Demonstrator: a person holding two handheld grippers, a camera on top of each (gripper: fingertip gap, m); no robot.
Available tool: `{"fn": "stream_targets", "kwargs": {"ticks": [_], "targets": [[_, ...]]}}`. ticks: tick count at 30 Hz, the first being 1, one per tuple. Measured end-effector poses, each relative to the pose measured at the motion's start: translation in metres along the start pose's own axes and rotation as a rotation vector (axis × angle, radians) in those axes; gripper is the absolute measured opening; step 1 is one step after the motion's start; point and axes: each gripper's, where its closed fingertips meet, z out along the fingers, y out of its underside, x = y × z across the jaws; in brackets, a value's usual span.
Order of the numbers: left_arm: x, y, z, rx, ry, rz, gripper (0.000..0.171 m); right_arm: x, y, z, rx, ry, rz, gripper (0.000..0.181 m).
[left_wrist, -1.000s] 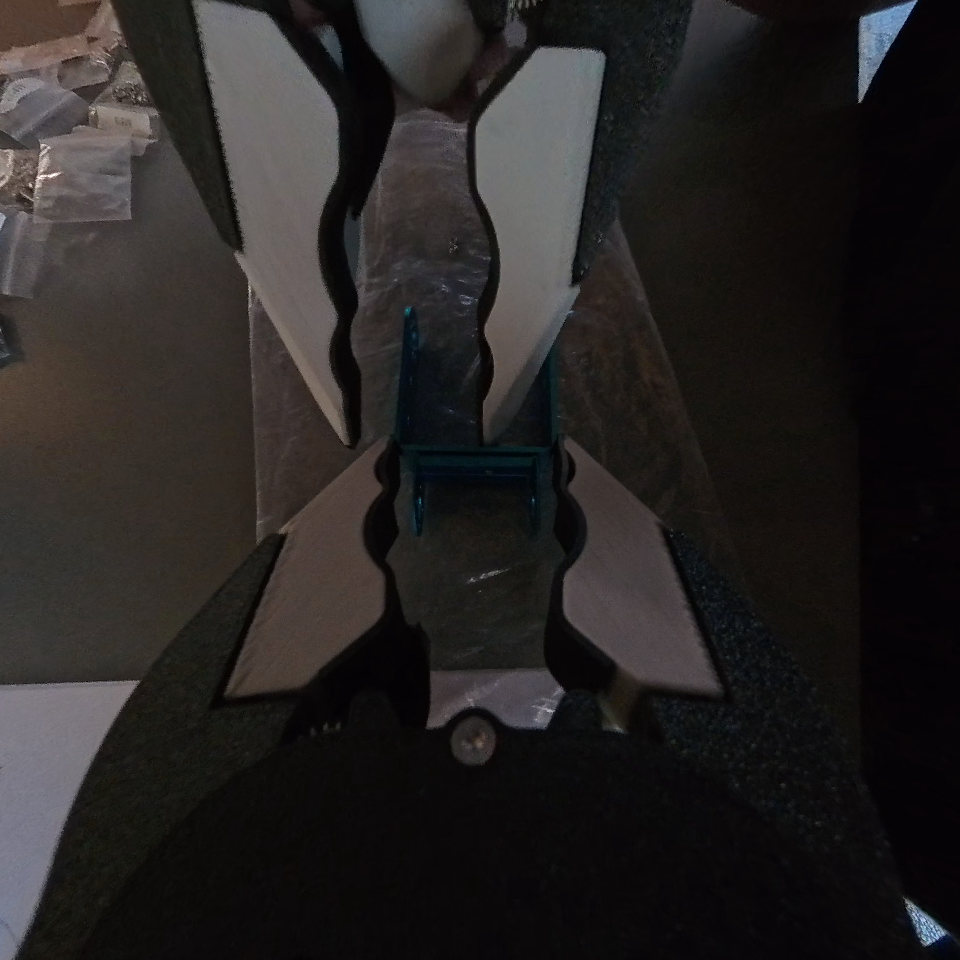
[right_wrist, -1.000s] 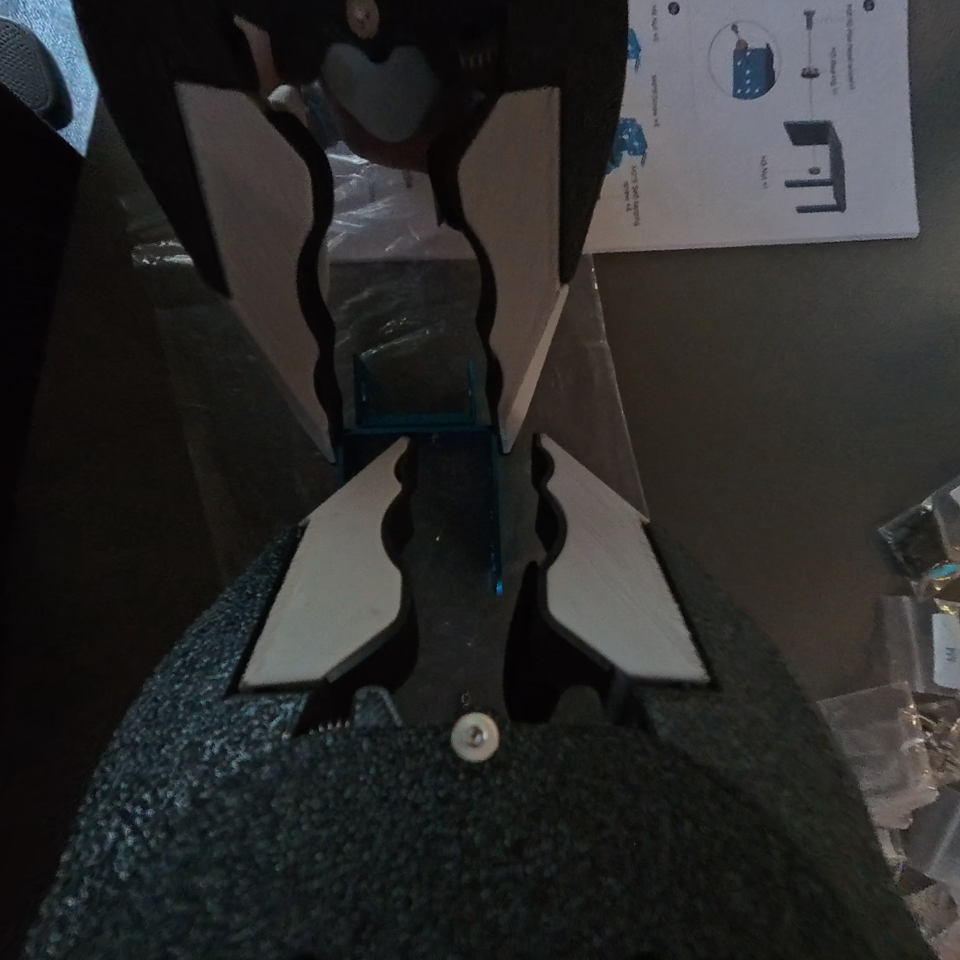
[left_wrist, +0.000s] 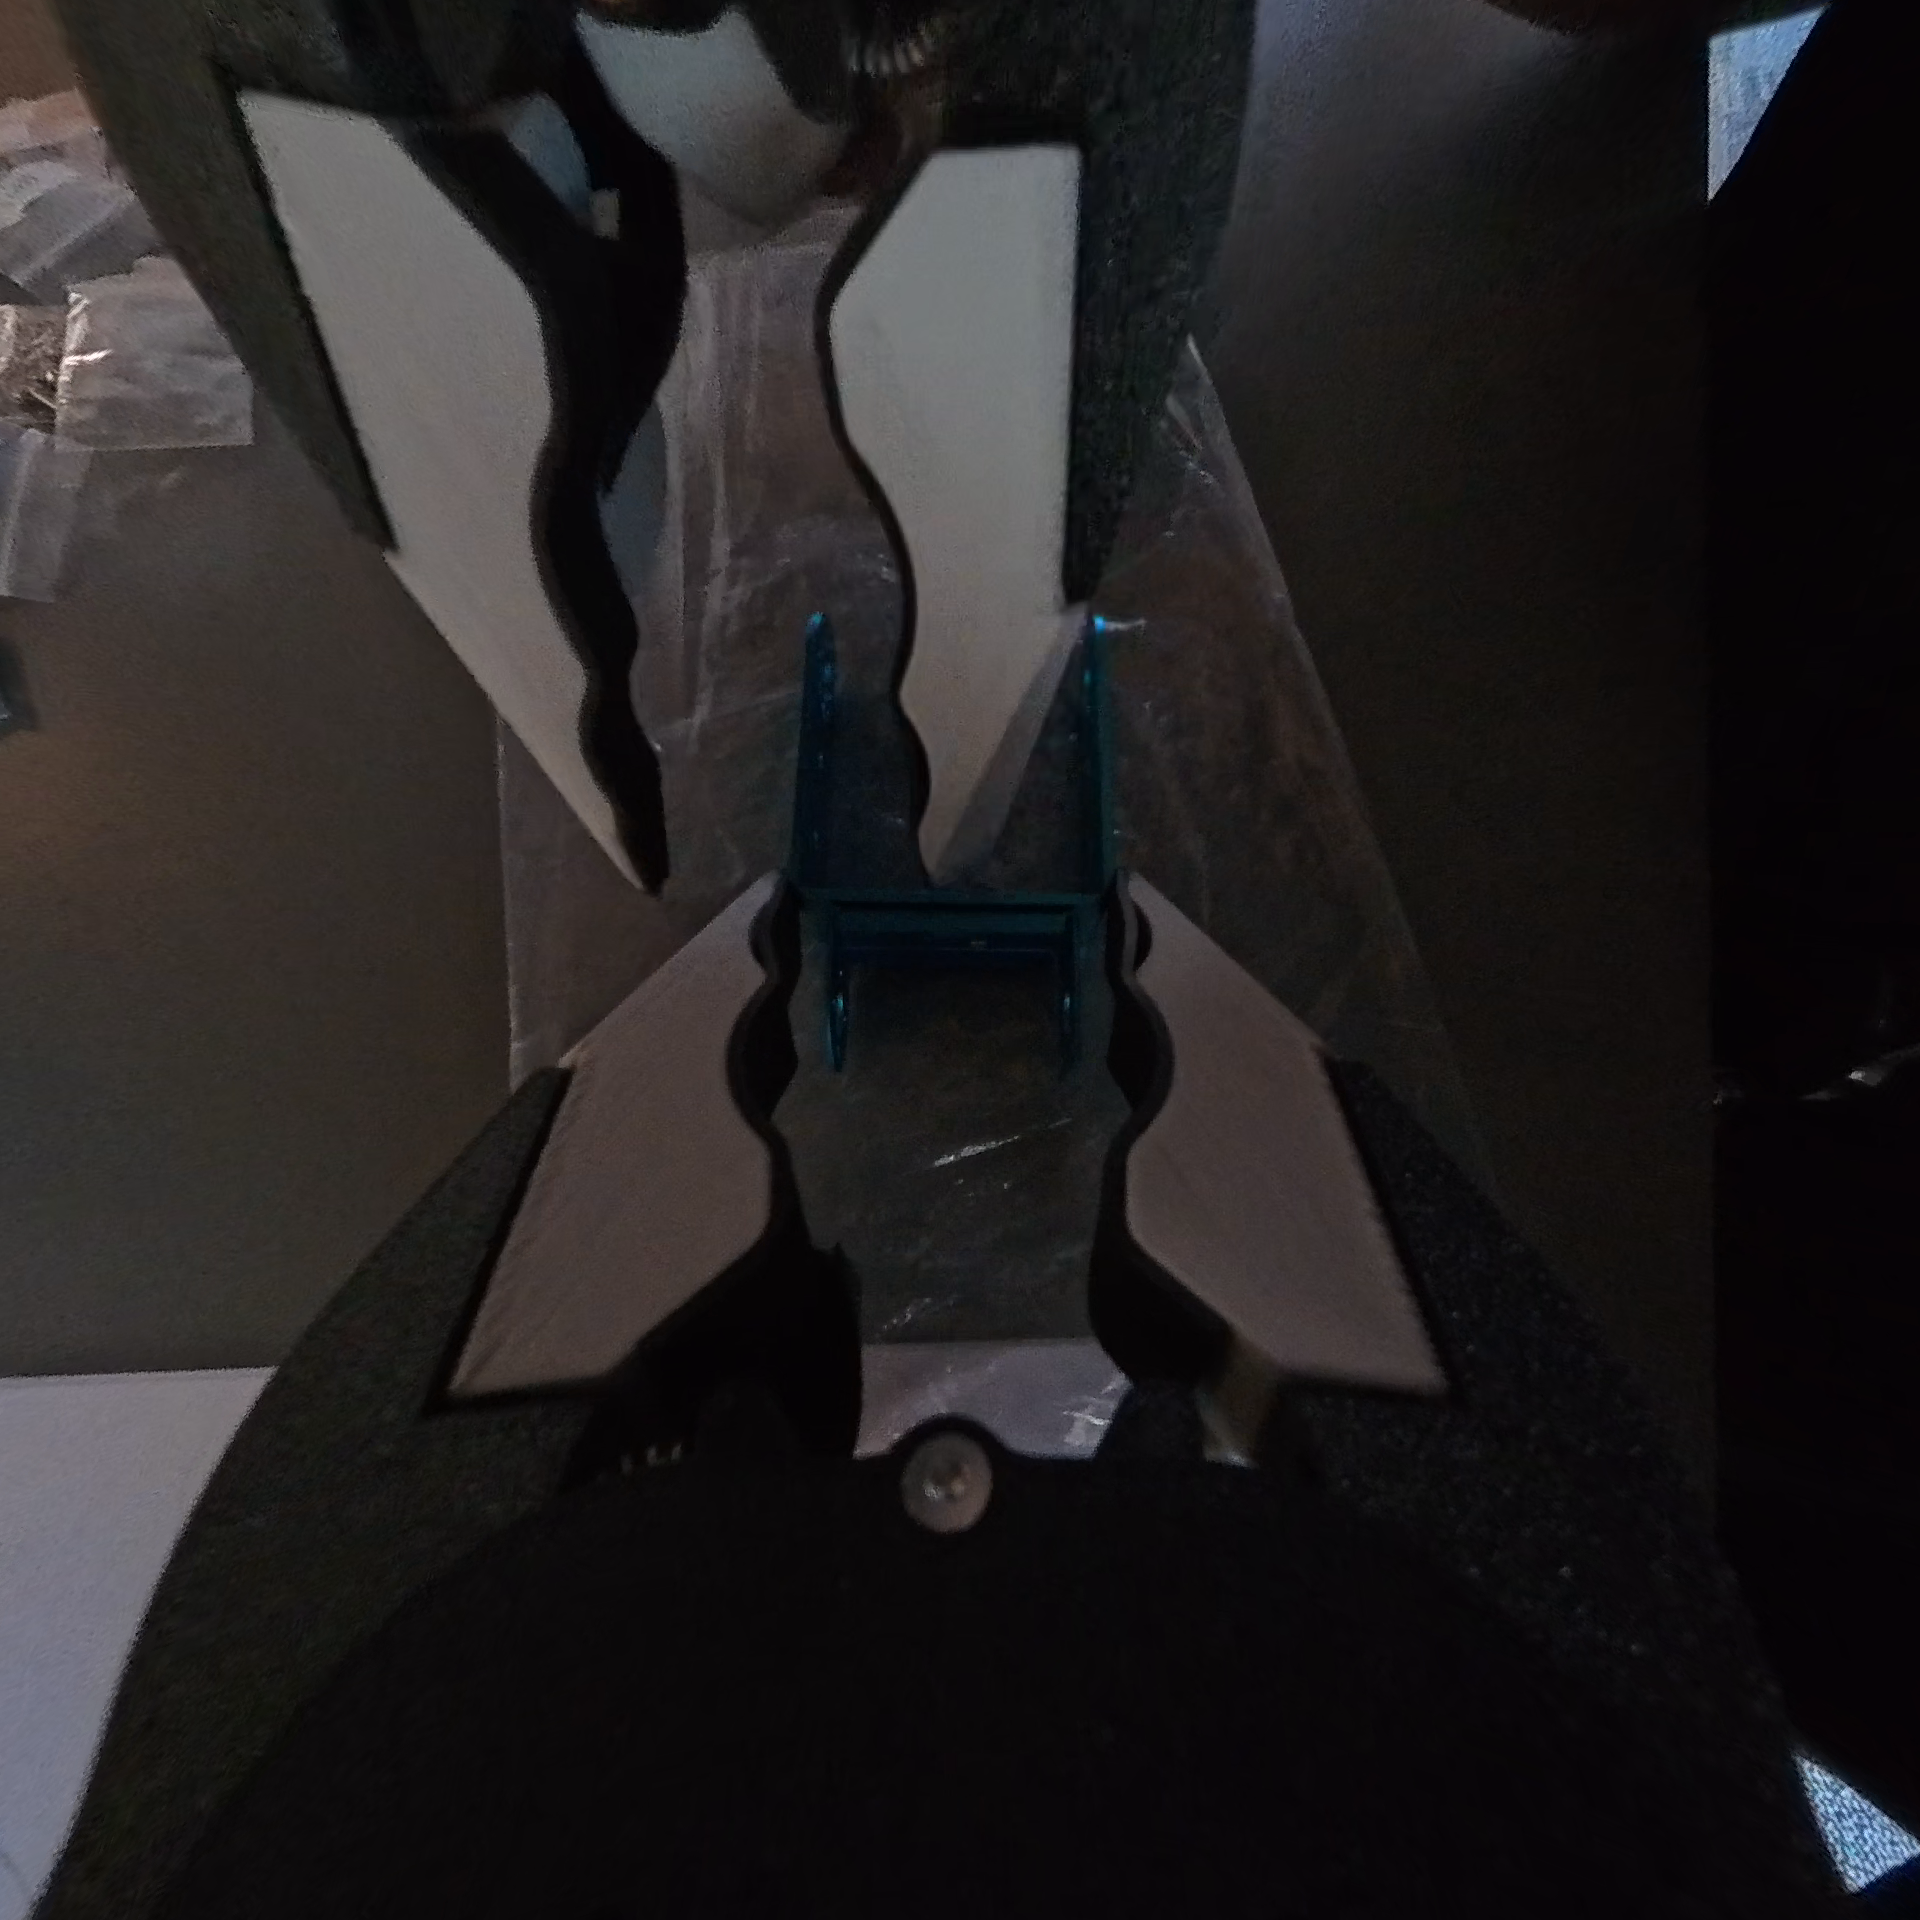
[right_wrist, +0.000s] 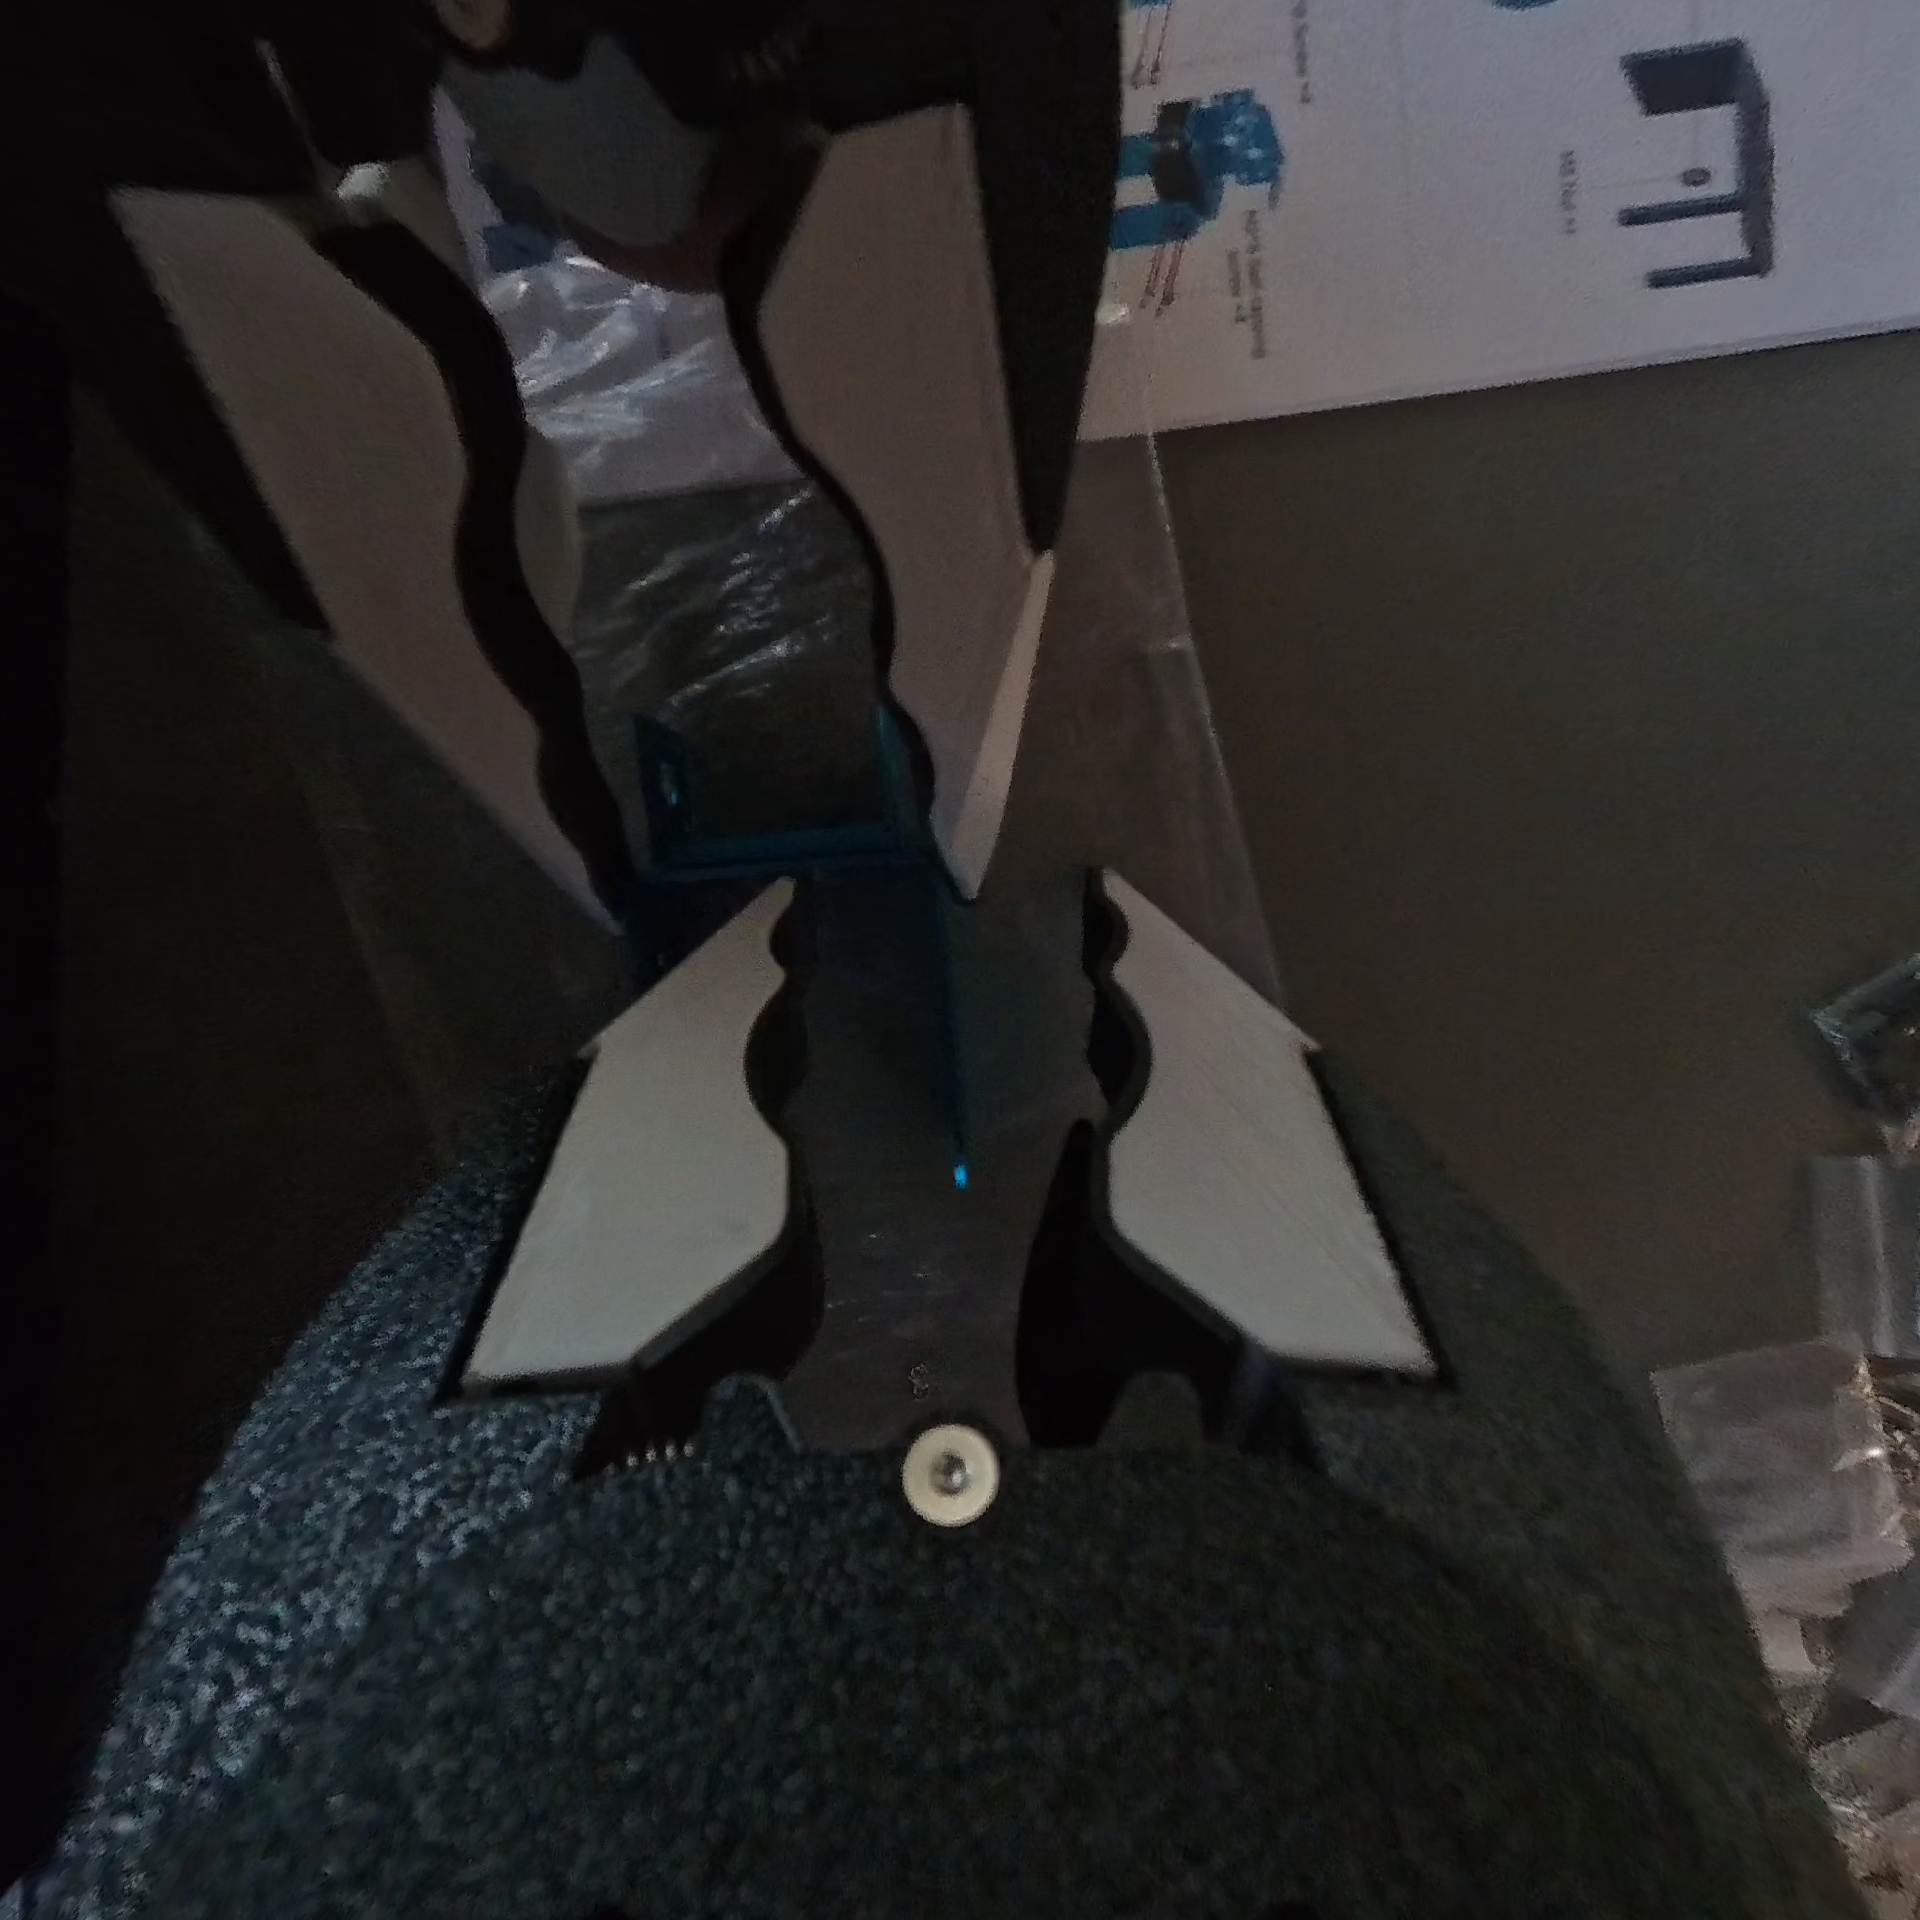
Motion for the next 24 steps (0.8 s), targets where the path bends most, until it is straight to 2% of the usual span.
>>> {"fn": "stream_targets", "kwargs": {"ticks": [6,9,18,21,24], "targets": [[-0.001,0.0,0.0,0.0,-0.003,-0.004,0.059,0.005,-0.001,-0.004,0.003,-0.017,0.019,0.058],[-0.001,0.0,0.0,0.0,-0.002,-0.005,0.06,0.002,-0.002,-0.009,0.03,-0.028,0.013,0.049],[-0.001,0.0,0.0,0.0,-0.003,-0.003,0.061,0.005,0.0,0.0,0.01,0.014,-0.008,0.062],[-0.001,0.0,0.0,0.0,-0.002,-0.003,0.06,0.001,0.002,-0.008,0.041,-0.048,0.013,0.055],[-0.001,0.0,0.0,0.0,-0.002,-0.004,0.06,0.0,0.013,-0.003,-0.012,-0.021,-0.013,0.072]]}}
